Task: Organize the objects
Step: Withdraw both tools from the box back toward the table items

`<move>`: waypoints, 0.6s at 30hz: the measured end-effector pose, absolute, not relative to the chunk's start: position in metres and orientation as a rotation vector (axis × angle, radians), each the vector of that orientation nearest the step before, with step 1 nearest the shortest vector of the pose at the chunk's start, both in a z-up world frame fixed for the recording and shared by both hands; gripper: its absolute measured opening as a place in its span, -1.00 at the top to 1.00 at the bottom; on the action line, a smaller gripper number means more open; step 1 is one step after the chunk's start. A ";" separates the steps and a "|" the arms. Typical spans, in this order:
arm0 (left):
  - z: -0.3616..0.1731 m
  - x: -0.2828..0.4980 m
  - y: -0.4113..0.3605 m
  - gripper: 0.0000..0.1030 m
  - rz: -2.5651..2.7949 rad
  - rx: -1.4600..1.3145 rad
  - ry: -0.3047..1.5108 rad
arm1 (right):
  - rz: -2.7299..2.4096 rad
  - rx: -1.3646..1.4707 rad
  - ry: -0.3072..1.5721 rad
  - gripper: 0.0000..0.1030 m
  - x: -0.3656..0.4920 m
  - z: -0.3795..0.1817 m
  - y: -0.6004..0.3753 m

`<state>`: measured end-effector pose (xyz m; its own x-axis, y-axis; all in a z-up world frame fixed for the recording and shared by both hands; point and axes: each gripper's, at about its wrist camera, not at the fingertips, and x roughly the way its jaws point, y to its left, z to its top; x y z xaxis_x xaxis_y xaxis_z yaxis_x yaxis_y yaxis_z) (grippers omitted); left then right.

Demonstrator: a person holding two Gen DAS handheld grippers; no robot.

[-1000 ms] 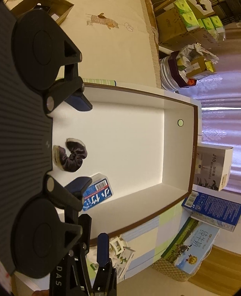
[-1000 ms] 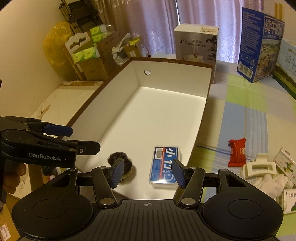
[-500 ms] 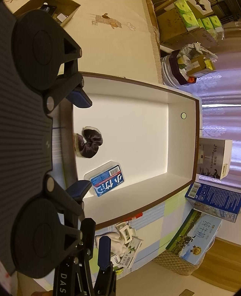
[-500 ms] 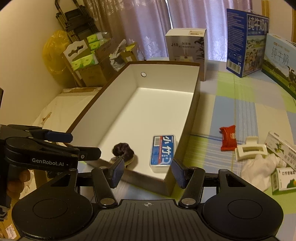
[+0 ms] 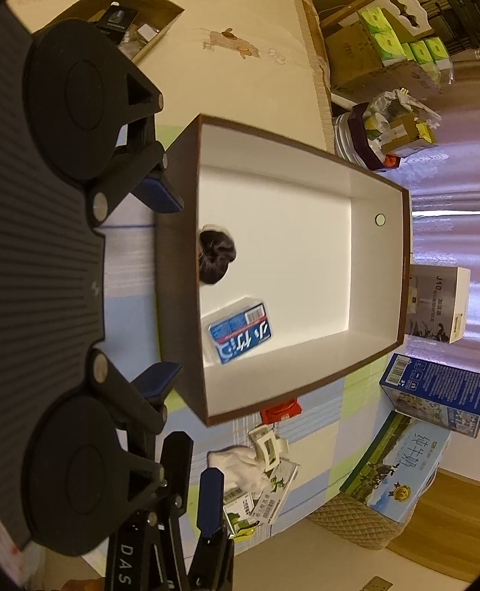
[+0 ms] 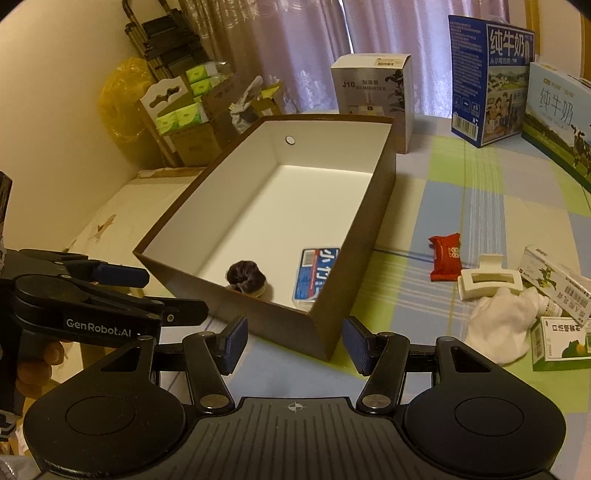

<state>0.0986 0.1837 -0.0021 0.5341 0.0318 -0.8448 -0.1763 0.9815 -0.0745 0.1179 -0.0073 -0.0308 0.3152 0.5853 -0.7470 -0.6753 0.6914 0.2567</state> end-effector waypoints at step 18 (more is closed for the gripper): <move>-0.012 0.108 0.111 -0.74 0.148 -0.185 1.053 | 0.851 -0.127 0.984 -0.06 0.136 -0.032 -0.085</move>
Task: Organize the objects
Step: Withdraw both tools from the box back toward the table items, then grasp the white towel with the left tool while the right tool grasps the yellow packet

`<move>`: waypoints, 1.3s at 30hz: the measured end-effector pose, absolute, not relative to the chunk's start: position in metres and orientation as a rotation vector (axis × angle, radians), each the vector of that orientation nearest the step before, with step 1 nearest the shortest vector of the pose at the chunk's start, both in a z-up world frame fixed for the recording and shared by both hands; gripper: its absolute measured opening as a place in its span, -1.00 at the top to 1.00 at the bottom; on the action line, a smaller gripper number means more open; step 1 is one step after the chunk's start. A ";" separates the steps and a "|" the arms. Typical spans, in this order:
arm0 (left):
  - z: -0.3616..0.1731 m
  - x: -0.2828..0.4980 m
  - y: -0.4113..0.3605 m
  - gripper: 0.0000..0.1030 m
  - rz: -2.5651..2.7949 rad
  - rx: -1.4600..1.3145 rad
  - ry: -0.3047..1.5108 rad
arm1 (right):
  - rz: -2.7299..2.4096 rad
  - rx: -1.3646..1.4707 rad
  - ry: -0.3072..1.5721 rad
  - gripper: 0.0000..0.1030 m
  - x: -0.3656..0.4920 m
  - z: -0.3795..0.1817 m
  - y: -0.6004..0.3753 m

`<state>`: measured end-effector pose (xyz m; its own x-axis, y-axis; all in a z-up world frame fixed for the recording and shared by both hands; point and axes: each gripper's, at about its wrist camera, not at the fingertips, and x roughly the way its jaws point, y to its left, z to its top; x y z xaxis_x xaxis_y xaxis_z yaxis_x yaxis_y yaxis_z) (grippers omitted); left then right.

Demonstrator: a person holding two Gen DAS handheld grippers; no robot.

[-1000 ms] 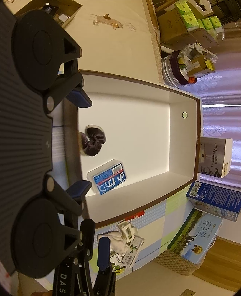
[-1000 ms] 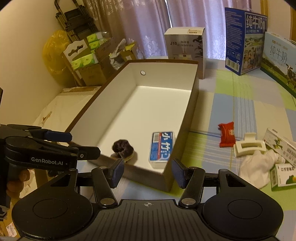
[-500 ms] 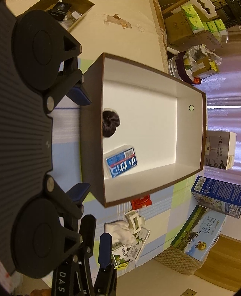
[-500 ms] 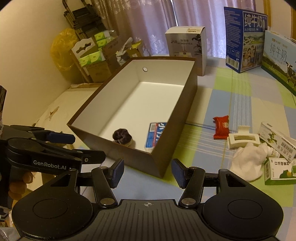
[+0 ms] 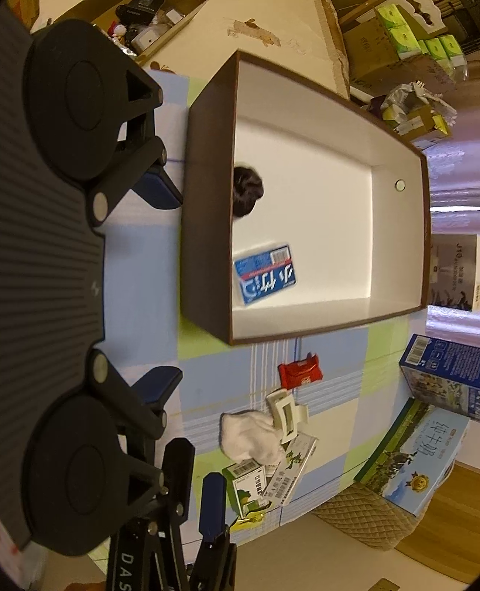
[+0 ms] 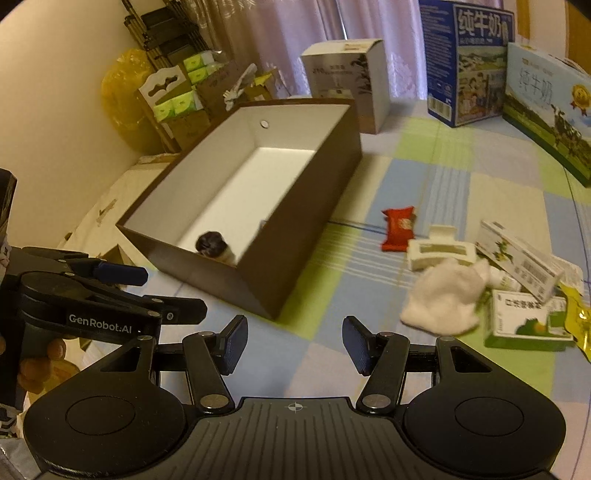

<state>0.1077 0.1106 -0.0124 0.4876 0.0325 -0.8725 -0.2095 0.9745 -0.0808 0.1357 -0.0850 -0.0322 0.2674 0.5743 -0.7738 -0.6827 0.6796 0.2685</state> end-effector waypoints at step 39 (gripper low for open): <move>-0.059 0.192 -0.052 -0.75 -0.003 -0.101 1.054 | 0.538 -0.006 1.031 -0.05 0.202 -0.066 -0.295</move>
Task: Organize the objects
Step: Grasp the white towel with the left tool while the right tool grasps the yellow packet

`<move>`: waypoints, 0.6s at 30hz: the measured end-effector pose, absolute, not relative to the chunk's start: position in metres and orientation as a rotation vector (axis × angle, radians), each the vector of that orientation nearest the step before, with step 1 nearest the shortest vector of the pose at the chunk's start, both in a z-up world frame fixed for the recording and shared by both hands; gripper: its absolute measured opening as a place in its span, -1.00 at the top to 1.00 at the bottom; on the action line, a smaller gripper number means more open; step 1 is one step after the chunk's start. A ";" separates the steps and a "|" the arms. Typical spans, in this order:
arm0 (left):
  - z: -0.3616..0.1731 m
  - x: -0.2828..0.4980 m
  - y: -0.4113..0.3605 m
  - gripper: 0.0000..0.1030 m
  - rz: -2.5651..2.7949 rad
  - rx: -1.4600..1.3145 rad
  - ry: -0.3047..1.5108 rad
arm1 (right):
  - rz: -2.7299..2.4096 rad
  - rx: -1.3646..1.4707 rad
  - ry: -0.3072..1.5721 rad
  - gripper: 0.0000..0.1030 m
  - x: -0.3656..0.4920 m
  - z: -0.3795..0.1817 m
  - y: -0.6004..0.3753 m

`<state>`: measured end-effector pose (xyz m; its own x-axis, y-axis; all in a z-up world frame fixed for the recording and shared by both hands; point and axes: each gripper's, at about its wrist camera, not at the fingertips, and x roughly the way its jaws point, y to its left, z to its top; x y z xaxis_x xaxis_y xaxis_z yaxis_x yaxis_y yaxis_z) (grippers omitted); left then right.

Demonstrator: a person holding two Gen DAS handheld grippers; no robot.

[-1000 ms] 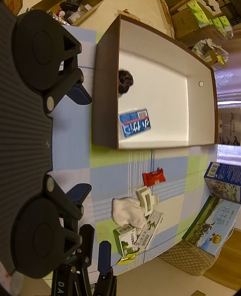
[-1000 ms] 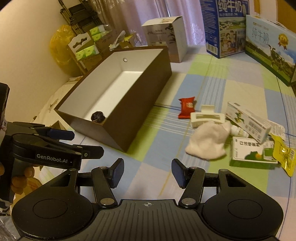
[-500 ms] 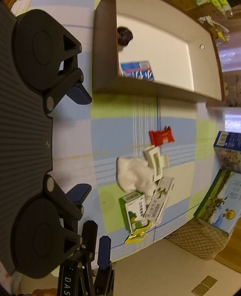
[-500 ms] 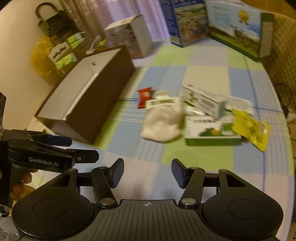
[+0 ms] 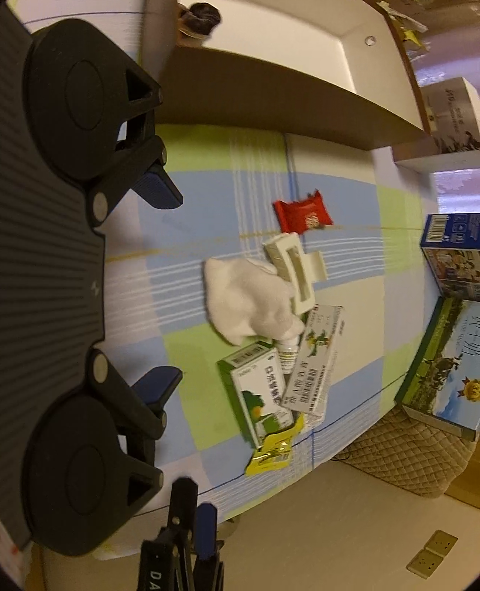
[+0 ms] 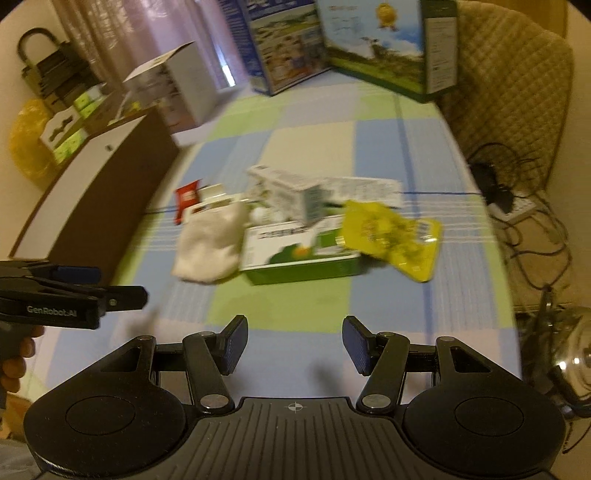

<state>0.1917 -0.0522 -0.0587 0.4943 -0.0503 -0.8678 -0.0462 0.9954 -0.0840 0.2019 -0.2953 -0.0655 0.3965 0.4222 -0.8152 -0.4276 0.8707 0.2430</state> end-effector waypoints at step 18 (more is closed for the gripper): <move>-0.112 0.271 -0.072 -0.74 0.044 -0.039 0.992 | 0.399 0.004 1.024 -0.05 0.231 -0.087 -0.358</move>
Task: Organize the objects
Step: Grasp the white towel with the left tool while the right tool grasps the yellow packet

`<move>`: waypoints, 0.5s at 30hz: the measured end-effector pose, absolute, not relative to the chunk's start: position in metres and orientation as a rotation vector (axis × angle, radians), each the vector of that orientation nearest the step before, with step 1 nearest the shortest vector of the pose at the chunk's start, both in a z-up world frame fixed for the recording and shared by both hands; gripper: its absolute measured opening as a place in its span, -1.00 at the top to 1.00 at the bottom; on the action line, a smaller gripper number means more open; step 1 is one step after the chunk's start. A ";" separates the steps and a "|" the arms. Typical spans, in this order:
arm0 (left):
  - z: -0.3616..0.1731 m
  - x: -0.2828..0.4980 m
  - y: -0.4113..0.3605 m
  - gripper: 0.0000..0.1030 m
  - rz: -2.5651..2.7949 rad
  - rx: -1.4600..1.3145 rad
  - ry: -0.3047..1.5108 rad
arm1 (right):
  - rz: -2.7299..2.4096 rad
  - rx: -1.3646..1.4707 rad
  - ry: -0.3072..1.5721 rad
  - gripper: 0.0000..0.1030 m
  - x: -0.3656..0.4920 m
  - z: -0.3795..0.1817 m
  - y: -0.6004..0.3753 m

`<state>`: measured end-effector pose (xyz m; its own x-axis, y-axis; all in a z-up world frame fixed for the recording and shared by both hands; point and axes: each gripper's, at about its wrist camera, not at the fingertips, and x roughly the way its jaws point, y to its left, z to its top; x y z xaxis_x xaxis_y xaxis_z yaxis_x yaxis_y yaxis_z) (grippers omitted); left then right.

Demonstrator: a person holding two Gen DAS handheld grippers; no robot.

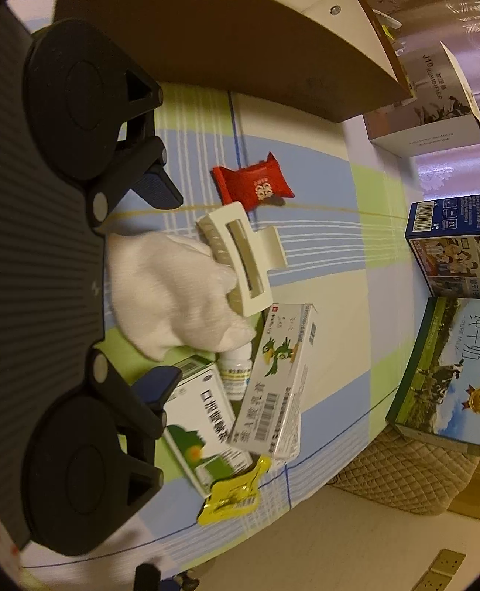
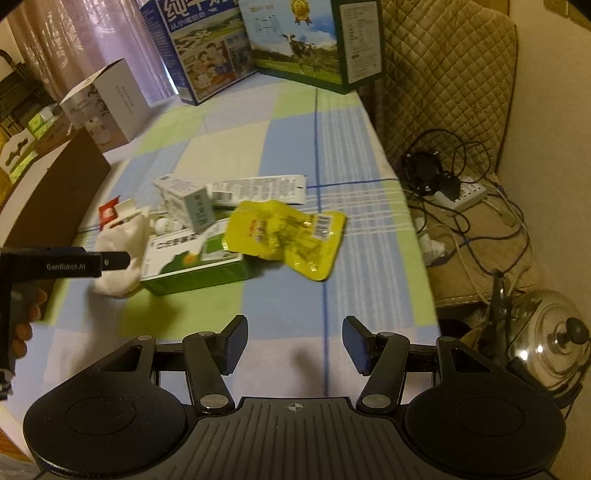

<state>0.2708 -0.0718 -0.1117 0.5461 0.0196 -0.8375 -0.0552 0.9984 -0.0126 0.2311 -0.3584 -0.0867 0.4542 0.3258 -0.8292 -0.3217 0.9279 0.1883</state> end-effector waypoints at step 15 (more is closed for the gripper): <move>-0.139 0.292 -0.074 -0.22 0.061 -0.068 1.007 | 0.486 -0.190 0.931 -0.05 0.248 -0.106 -0.356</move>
<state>0.2924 -0.0737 -0.1390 0.5331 0.0198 -0.8459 -0.0824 0.9962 -0.0286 0.2478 -0.3558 -0.1062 0.4991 0.3188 -0.8058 -0.4798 0.8760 0.0494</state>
